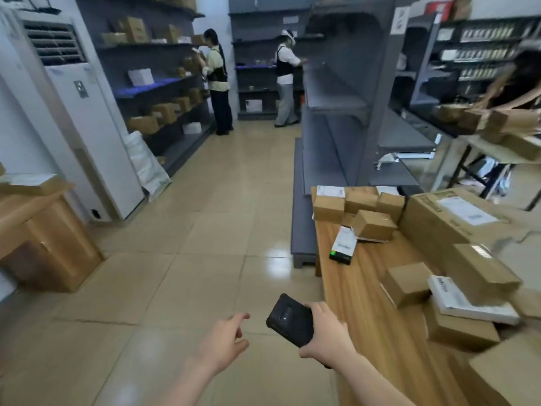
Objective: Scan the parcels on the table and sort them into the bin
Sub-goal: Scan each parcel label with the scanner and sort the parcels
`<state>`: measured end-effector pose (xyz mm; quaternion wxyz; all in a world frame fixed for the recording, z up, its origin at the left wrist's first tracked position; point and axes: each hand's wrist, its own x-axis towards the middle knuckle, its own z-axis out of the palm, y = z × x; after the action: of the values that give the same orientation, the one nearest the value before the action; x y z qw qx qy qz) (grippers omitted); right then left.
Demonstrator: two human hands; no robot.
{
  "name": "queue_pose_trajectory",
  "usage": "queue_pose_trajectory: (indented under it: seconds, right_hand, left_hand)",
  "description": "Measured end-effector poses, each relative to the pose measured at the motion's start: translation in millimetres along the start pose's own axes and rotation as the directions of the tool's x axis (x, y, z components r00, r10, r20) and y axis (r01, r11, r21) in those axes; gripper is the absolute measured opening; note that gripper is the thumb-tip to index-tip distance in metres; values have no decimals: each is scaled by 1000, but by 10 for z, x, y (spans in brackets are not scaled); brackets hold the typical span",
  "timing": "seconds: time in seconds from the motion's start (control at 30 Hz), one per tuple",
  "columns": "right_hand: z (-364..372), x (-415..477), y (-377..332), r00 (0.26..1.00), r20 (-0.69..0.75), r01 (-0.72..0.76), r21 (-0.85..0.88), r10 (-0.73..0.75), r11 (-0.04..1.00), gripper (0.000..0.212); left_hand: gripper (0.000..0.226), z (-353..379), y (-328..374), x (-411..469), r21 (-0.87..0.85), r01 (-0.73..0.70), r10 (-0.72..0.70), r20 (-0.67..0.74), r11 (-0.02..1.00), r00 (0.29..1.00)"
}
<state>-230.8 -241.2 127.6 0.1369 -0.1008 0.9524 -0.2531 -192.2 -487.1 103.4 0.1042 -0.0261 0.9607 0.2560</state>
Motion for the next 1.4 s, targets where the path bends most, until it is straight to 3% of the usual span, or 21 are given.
queue_pose_trajectory:
  seconds: [0.2,0.47,0.63,0.73,0.93,1.1,1.4]
  right_hand:
    - [-353,144,704,973,-61,-221,61,224,973,83]
    - [-646,596,1330,863,-135,-469,144,487,871,67]
    - [-721,1071,1508,787,-156,-552,252,597,795,86]
    - [-746,1367,1614,752,-150,-588,287,642,756,85]
    - [-696,1725,1780,698,-94,-638,369,710,676,78]
    - [-600,1728,1899,673,-62,-666,382,737,641,88]
    - [-395,1194,1999,646,-87,-695,343,758,632,90]
  left_hand:
    - [51,328,585,917,3,-147,145,136,989,980]
    - [49,707,1243,2227,1,-329,314,295,944,903]
    - [48,867,1505,3151,17,-445,408,369,895,835]
    - [58,989,1604,3645,56,-496,439,389,866,810]
    - [84,1168,1839,4387,300,-588,449,420,751,788]
    - [95,1337,1925,4545,379,-608,375,531,697,760]
    - [98,1469,1886,3874,453,-672,414,546,586,729]
